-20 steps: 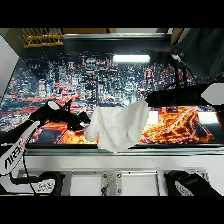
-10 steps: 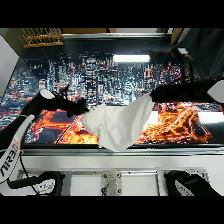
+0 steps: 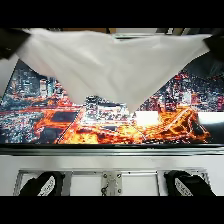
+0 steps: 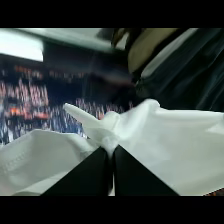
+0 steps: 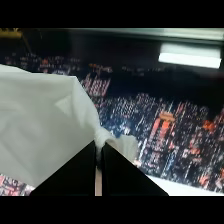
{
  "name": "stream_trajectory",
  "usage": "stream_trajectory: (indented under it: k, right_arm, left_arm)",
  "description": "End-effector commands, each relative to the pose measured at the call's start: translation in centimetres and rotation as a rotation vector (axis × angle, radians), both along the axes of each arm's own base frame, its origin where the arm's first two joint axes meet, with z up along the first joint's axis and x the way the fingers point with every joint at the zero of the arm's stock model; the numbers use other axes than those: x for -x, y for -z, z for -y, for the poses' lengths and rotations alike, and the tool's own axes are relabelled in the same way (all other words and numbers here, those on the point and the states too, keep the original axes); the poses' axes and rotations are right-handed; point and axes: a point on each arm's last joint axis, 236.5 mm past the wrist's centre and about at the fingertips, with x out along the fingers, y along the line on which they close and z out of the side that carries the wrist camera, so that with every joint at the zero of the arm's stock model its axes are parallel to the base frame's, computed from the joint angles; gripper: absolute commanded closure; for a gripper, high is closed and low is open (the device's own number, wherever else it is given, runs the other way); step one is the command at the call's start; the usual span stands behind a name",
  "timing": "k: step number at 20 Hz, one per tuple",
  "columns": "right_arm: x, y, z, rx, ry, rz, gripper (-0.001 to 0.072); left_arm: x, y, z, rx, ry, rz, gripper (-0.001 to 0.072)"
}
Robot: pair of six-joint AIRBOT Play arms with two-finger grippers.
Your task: Fold the clothes and pants, and hang the long-sleeved shirts on hangers.
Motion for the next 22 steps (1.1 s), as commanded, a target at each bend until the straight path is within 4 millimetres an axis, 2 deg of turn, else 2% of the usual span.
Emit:
stream_trajectory:
  k: [1, 4, 7, 10, 12, 13, 15, 17, 18, 20, 22]
  right_arm:
    - [3.9, -6.0, 1.5, 0.000, 0.056, 0.195, 0.0699]
    - [7.0, -7.8, 2.7, 0.030, 0.102, 0.266, 0.0698]
    - [9.0, -7.6, 2.9, 0.021, 0.114, 0.250, 0.0699]
    - [9.5, -4.7, 2.7, 0.010, 0.108, 0.120, 0.0699]
    - [8.8, -1.5, 2.6, -0.006, 0.109, -0.027, 0.0699]
    - [7.8, 0.4, 2.6, -0.015, 0.114, -0.106, 0.0699]
    - [5.2, 4.3, 2.6, -0.017, 0.119, -0.247, 0.0699]
    - [1.5, 9.7, 2.6, -0.007, 0.120, -0.411, 0.0699]
    - [-0.4, 12.7, 2.6, -0.001, 0.120, -0.495, 0.0699]
    - [-4.5, 18.6, 2.7, 0.030, 0.106, -0.624, 0.0699]
    - [-9.4, 23.2, 2.9, 0.057, 0.096, -0.660, 0.0699]
  left_arm:
    - [7.9, -9.0, -0.8, -0.034, -0.092, 0.282, 0.0699]
    - [11.8, -11.2, -1.4, -0.060, -0.165, 0.372, 0.0699]
    - [13.8, -11.7, -1.9, -0.067, -0.231, 0.396, 0.0700]
    - [13.8, -10.5, -2.5, -0.089, -0.269, 0.350, 0.0699]
    - [11.7, -8.0, -3.7, -0.067, -0.281, 0.258, 0.0699]
    - [9.9, -5.7, -4.4, -0.042, -0.275, 0.181, 0.0700]
    - [5.7, 0.6, -5.5, 0.008, -0.234, -0.015, 0.0700]
    - [1.2, 8.3, -5.6, 0.042, -0.166, -0.223, 0.0699]
    - [-1.3, 12.6, -5.9, 0.029, -0.158, -0.325, 0.0699]
    - [-6.0, 20.1, -5.9, -0.029, -0.160, -0.466, 0.0699]
    - [-11.0, 25.4, -4.6, -0.082, -0.138, -0.516, 0.0699]
